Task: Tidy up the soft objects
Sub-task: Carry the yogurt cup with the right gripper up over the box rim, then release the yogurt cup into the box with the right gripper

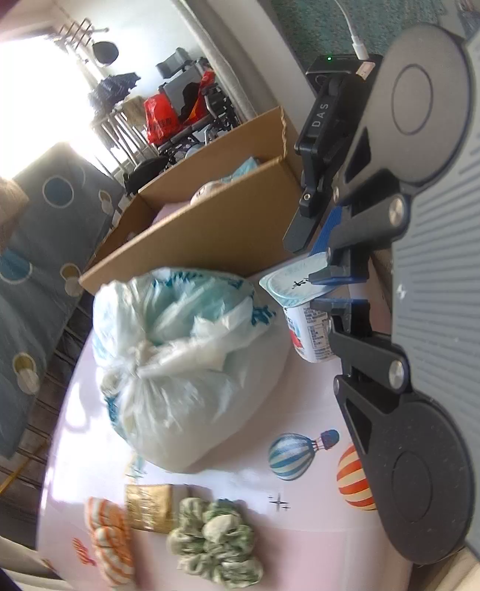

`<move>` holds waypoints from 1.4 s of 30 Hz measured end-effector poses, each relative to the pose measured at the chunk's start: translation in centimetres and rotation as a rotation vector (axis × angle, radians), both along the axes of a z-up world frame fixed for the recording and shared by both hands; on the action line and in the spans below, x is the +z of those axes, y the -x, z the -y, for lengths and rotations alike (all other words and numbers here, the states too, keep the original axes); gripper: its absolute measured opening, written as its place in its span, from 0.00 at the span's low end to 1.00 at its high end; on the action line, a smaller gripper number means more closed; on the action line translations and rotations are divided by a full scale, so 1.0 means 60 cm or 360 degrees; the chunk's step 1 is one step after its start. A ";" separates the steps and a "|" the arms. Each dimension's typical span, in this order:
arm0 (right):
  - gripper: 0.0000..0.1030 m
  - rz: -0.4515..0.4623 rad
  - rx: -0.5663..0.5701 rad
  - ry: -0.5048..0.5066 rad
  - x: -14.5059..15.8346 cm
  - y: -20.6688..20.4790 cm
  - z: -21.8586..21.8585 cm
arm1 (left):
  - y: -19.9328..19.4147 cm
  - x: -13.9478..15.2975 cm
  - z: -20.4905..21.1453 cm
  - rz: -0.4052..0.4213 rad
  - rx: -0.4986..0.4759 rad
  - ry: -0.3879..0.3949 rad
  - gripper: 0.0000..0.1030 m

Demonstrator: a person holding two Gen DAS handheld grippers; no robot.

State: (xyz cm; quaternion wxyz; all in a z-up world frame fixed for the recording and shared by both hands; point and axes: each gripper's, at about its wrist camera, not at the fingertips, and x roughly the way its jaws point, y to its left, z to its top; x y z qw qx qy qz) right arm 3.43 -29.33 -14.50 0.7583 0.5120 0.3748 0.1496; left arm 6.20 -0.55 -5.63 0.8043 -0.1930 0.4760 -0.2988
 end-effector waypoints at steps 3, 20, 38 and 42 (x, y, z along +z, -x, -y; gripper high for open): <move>0.34 0.0022 -0.0002 -0.0040 0.020 0.007 0.005 | 0.008 0.027 0.002 0.0048 -0.0013 0.0000 0.07; 0.34 0.0291 -0.0167 0.0124 0.242 0.026 0.217 | -0.043 0.216 0.219 0.0383 -0.0310 0.0080 0.07; 0.50 -0.0246 0.0261 0.0539 0.165 -0.137 0.290 | -0.142 0.093 0.344 -0.0033 -0.0341 -0.0249 0.08; 0.52 -0.0251 0.0243 0.0575 0.179 -0.148 0.299 | -0.136 0.104 0.337 0.0004 -0.0348 -0.0240 0.08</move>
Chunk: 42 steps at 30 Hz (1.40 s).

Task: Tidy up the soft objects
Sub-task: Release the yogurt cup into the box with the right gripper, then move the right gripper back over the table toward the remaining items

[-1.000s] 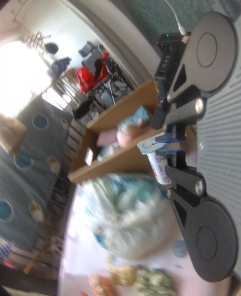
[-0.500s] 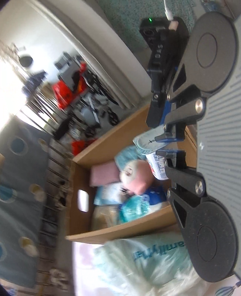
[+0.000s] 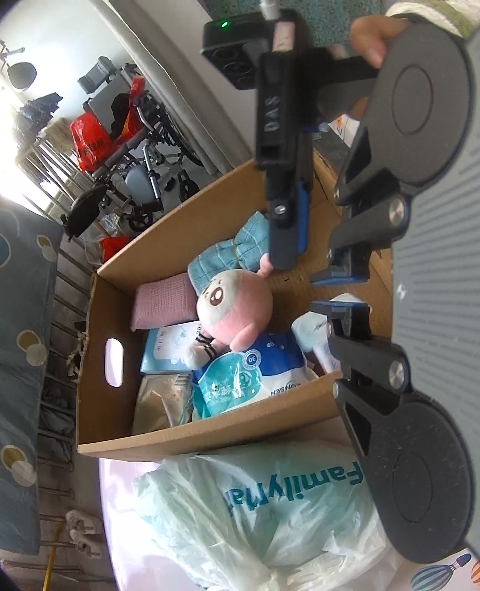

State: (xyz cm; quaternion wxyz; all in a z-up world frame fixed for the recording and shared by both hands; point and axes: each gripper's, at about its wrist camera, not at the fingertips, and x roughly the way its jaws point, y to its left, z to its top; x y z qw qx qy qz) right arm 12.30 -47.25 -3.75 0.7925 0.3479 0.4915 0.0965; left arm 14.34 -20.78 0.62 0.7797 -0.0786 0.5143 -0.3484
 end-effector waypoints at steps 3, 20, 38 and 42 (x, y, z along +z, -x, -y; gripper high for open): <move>0.52 -0.0021 -0.0030 -0.0003 -0.001 -0.008 0.006 | 0.007 0.014 -0.006 0.0047 0.0013 -0.0001 0.08; 0.65 0.0184 -0.0003 -0.0039 0.061 0.034 -0.062 | 0.097 0.066 -0.226 0.0456 0.0349 -0.0230 0.55; 0.69 0.0183 0.0540 -0.0123 0.086 -0.044 -0.362 | 0.183 -0.014 -0.450 0.0605 0.0807 -0.0690 0.59; 0.69 0.0123 0.0610 -0.0144 0.071 -0.071 -0.419 | 0.173 -0.020 -0.460 0.0633 0.0842 -0.0669 0.59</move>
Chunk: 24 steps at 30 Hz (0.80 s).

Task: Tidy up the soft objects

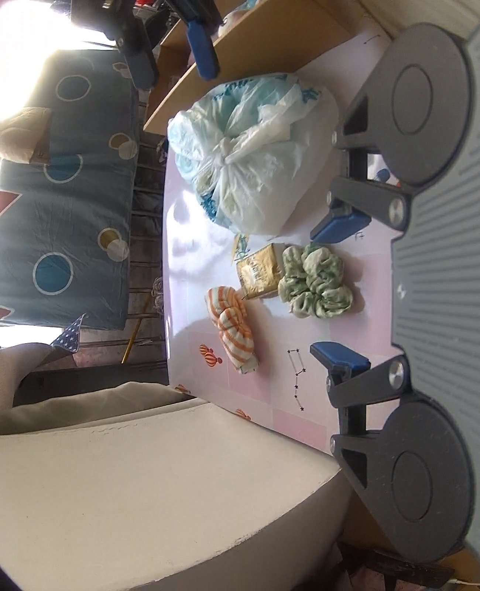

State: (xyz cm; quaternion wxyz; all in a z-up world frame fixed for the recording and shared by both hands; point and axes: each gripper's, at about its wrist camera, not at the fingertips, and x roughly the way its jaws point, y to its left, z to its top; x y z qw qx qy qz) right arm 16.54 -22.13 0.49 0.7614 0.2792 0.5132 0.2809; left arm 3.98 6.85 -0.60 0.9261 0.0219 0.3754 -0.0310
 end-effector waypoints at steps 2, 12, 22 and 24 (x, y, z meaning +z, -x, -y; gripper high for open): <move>0.69 -0.0033 0.0021 -0.0029 -0.008 -0.019 -0.026 | -0.015 -0.003 -0.005 0.0038 0.0022 -0.0006 0.58; 0.69 -0.0277 -0.0030 -0.0035 -0.091 -0.191 -0.163 | -0.142 -0.034 -0.039 0.0259 0.0049 -0.0230 0.58; 0.69 -0.0518 -0.0155 0.0159 -0.234 -0.345 -0.238 | -0.287 -0.135 -0.017 0.0142 -0.0282 -0.0530 0.67; 0.69 -0.0565 -0.0159 0.0167 -0.254 -0.354 -0.244 | -0.305 -0.157 -0.011 0.0098 -0.0315 -0.0581 0.67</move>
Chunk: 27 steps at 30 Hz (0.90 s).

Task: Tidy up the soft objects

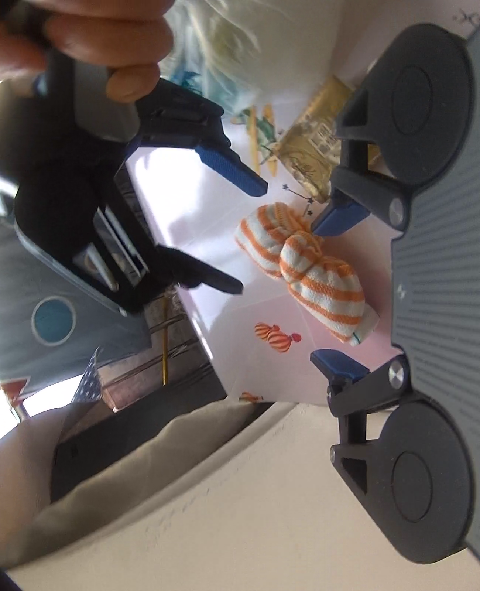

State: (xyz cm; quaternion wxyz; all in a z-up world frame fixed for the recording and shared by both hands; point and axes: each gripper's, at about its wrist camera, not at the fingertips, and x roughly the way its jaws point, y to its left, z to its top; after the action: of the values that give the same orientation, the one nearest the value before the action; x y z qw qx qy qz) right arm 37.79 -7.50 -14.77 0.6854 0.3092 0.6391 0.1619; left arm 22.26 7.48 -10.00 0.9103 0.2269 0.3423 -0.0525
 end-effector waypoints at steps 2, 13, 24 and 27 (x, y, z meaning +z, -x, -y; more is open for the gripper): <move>0.69 -0.0035 -0.0002 0.0000 -0.015 -0.004 -0.003 | -0.011 -0.014 0.007 -0.0050 0.0000 -0.0043 0.67; 0.60 -0.0120 -0.0032 -0.0139 -0.044 -0.007 -0.016 | -0.009 -0.015 0.026 -0.0037 0.0095 -0.0096 0.16; 0.27 0.0103 -0.0006 -0.0290 0.101 0.049 -0.006 | 0.069 0.118 0.026 0.0169 0.0127 0.0057 0.10; 0.23 0.0186 -0.0002 -0.0329 0.150 0.080 0.018 | 0.110 0.156 0.032 0.0230 0.0124 0.0140 0.09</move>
State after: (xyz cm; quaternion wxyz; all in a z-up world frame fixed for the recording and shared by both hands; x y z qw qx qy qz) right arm 32.97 -8.55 -5.80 0.6860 0.3687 0.5777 0.2444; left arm 15.65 5.58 -0.67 0.9430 0.1765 0.2816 -0.0154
